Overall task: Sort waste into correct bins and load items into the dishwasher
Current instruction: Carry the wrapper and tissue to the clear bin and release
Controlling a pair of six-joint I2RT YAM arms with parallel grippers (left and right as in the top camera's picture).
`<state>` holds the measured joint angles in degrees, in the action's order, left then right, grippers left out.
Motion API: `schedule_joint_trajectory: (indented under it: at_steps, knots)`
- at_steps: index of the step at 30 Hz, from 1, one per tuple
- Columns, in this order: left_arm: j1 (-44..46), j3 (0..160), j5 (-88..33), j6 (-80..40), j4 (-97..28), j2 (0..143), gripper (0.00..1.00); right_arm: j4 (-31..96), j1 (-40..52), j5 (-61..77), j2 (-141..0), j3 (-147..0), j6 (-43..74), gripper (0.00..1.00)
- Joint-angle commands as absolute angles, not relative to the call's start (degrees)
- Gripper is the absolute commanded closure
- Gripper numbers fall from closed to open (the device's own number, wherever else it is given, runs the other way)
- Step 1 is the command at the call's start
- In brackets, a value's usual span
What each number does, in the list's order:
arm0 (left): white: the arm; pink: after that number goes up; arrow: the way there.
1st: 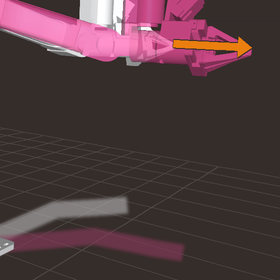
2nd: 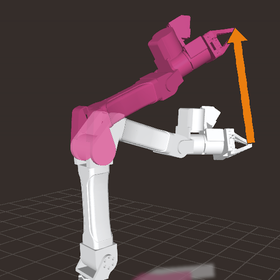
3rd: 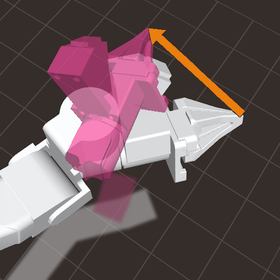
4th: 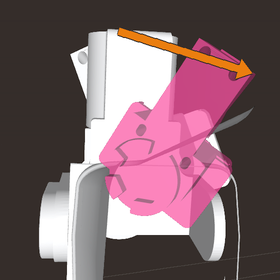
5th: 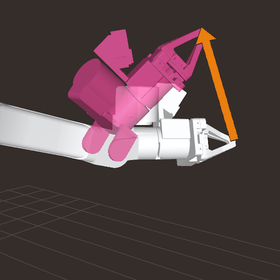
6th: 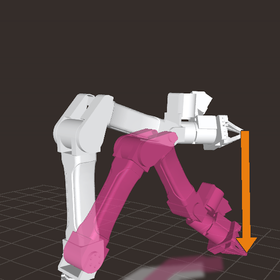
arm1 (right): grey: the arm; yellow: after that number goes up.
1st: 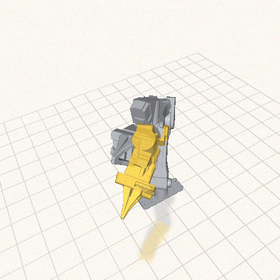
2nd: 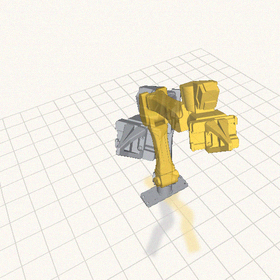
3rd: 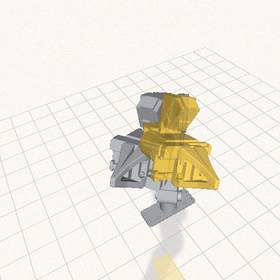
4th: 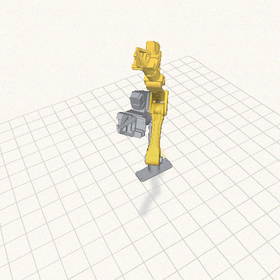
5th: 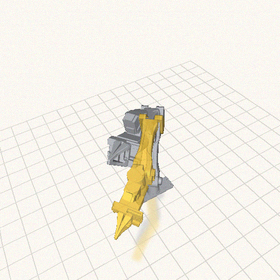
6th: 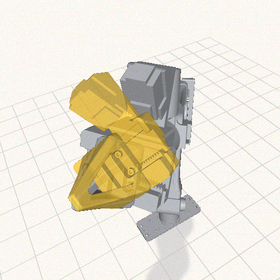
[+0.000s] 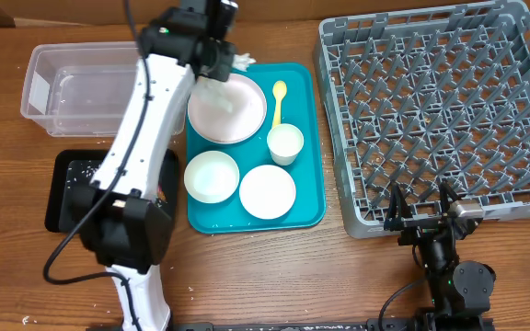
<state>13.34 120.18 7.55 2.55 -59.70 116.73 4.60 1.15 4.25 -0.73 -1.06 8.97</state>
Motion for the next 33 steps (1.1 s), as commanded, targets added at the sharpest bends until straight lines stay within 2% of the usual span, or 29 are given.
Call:
schedule_joint_trajectory:
  at_steps: [1,9,18,19,20,21,22,27,33]
  knots:
    - [8.84,121.34,12.27,-2.55,-59.81,112.27,0.96,4.38,0.89,4.38,-0.16,-0.47,8.93,0.00]
    - [-1.76,121.05,12.21,-9.32,-60.31,112.20,0.96,4.38,0.89,4.38,-0.16,-0.47,8.93,0.00]
    - [-8.60,120.86,12.01,-9.89,-59.83,112.20,0.95,4.38,0.89,4.38,-0.16,-0.47,8.93,0.00]
    - [-8.99,120.86,11.73,-9.91,-59.70,112.20,0.89,4.38,0.89,4.38,-0.16,-0.47,8.93,0.00]
    - [-8.99,120.86,11.53,-9.91,-59.70,112.22,0.78,4.38,0.89,4.38,-0.16,-0.47,8.93,0.00]
    - [-8.99,120.86,11.18,-9.91,-59.75,112.20,0.51,4.38,0.89,4.38,-0.16,-0.47,8.93,0.00]
    - [-8.99,120.84,10.70,-9.91,-59.75,112.22,0.44,4.38,0.89,4.38,-0.16,-0.47,8.93,0.00]
    - [-8.99,120.86,10.46,-9.93,-59.09,112.22,0.36,4.38,0.89,4.38,-0.16,-0.47,8.93,0.00]
    - [-8.97,120.86,5.58,-10.35,-58.30,112.03,0.39,4.38,0.89,4.38,-0.16,-0.47,8.93,0.00]
